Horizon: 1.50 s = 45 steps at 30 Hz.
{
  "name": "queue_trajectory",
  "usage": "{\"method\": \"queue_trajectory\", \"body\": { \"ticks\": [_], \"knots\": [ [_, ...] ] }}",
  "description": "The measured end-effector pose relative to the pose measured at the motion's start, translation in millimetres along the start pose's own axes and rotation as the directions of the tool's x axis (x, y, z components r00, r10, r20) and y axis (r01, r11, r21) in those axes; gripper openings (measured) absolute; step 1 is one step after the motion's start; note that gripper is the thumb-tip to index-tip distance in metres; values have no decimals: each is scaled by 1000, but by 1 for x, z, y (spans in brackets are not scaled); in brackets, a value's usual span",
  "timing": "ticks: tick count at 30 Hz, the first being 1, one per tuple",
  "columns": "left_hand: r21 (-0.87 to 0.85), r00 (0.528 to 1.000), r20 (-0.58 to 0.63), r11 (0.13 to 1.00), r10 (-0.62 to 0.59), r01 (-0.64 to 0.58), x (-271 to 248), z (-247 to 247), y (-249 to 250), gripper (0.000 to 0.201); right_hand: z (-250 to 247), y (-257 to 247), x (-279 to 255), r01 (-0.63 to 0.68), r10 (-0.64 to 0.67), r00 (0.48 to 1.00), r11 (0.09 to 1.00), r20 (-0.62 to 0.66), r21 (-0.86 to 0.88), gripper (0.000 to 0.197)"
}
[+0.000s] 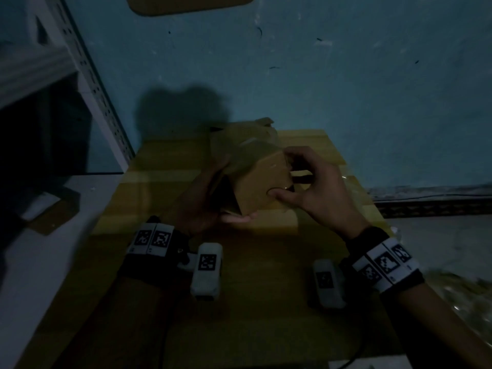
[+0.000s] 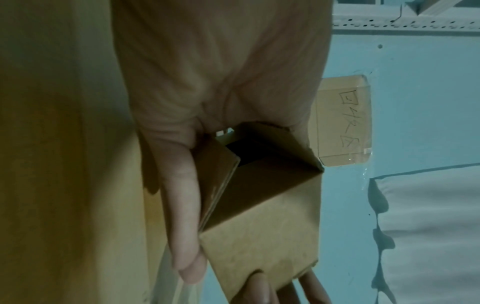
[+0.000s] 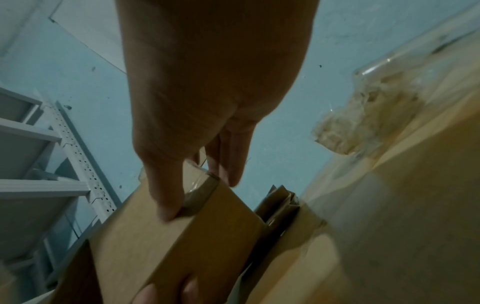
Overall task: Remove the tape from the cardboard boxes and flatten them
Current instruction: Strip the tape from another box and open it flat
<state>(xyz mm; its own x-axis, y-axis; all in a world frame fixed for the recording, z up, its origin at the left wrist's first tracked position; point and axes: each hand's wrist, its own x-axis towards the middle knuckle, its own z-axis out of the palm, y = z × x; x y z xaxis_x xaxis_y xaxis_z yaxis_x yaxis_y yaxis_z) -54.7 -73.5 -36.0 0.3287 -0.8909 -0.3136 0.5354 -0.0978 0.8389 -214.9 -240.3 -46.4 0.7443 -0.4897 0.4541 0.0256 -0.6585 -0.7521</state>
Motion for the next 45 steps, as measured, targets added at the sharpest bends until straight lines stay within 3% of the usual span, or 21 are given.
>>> {"method": "queue_trajectory", "body": {
  "ticks": [4, 8, 23, 29, 34, 40, 45],
  "knots": [
    [-38, 1000, -16, 999, -24, 24, 0, -2, -1, 60, -2, -1, 1, 105, -112, 992, 990, -65, -96, 53],
    [-73, 999, -42, 997, -28, 25, 1, -2, -3, 52, -1, 1, 0, 213, -222, 975, 950, -14, -229, 34],
    [-70, 999, -22, 997, -30, 28, -1, 0, -2, 53, -1, -7, -1, 199, -172, 980, 889, 103, -413, 10],
    [-85, 998, -41, 996, -40, 37, -3, 2, 0, 58, -1, -7, -1, 225, -192, 974, 877, 121, -424, 7],
    [-79, 999, -39, 997, -1, -2, -4, 1, -1, 52, 1, -6, -1, 248, -201, 967, 876, 154, -413, 8],
    [-97, 999, -41, 995, -31, 27, -6, 3, 1, 47, 0, -3, -3, 225, -200, 972, 943, 122, -247, 19],
    [-111, 999, -33, 993, -43, 39, -7, 4, 1, 49, 0, -4, -4, 118, -110, 990, 988, 89, -95, 15]
  ]
}}
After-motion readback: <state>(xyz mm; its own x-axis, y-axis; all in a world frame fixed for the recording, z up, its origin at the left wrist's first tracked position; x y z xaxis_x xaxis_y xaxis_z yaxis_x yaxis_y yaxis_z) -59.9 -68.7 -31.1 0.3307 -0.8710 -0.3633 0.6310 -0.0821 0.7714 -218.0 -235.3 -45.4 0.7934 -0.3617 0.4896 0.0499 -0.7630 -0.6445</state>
